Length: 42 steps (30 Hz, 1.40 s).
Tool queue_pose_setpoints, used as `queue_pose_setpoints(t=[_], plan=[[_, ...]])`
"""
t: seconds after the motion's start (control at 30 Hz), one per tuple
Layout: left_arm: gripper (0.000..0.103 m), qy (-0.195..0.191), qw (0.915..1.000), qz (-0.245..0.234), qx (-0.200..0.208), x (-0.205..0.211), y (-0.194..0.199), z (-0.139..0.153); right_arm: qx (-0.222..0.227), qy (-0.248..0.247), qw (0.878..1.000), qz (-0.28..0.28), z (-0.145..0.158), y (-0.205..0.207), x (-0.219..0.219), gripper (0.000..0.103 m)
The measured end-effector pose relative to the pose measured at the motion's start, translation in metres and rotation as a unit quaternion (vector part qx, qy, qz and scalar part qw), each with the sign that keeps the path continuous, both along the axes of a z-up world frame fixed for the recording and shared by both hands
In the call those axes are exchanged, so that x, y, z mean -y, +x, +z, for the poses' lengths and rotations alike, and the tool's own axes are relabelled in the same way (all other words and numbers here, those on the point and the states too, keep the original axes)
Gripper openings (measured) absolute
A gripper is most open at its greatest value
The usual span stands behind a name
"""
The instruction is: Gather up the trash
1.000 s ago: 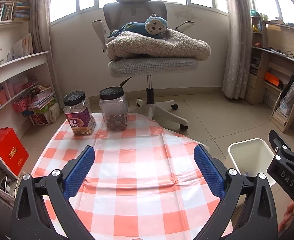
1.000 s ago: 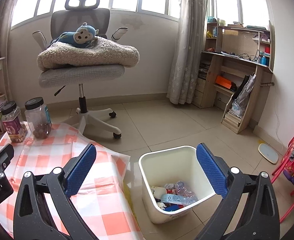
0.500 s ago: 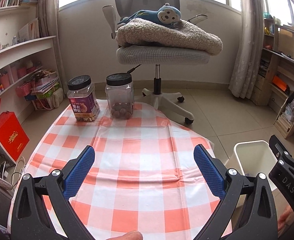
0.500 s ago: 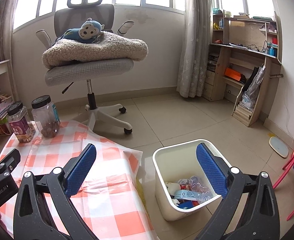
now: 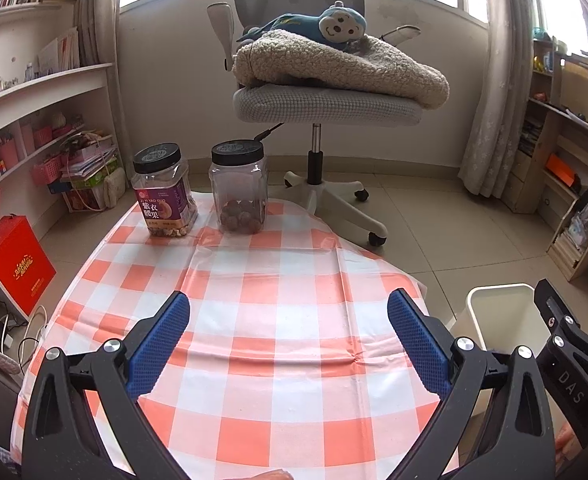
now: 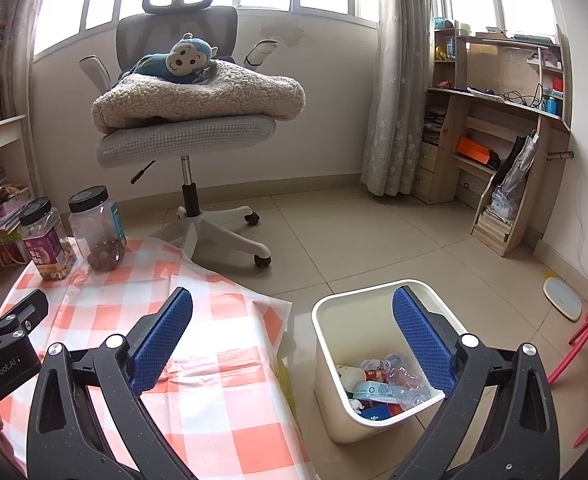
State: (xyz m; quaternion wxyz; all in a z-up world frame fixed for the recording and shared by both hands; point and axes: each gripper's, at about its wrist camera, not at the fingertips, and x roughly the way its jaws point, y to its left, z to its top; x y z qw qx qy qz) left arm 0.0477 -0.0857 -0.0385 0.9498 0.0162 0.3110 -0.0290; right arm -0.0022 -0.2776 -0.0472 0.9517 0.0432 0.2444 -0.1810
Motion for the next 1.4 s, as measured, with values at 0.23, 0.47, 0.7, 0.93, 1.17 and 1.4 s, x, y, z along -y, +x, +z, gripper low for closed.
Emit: queue_pose_setpoints(t=[0.23, 0.47, 0.7, 0.93, 1.17, 1.4], plan=[[0.096, -0.001, 1.0000, -0.002, 0.005, 0.0012, -0.0003, 0.0019, 0.000, 0.000, 1.000, 0.000, 0.0001, 0.0002, 0.0003, 0.096], [0.096, -0.003, 0.9999, -0.001, 0.011, 0.0014, -0.0016, 0.0053, 0.000, 0.000, 1.000, -0.001, 0.0002, 0.0005, -0.0004, 0.096], [0.096, -0.001, 0.9999, -0.002, 0.014, 0.0029, -0.0033, 0.0066, 0.001, -0.001, 1.000, -0.001, 0.0005, 0.0005, -0.0005, 0.096], [0.096, -0.002, 0.9999, -0.001, 0.014, 0.0035, -0.0036, 0.0068, 0.000, 0.000, 1.000, 0.001, -0.0005, 0.0020, -0.0013, 0.096], [0.096, -0.003, 0.9999, -0.001, 0.014, 0.0029, -0.0040, 0.0064, -0.001, 0.000, 1.000, 0.002, -0.0019, 0.0032, -0.0015, 0.096], [0.095, 0.001, 0.9997, -0.013, 0.021, 0.0081, -0.0058, 0.0059, -0.002, 0.000, 1.000, 0.004, -0.0026, 0.0039, -0.0027, 0.096]])
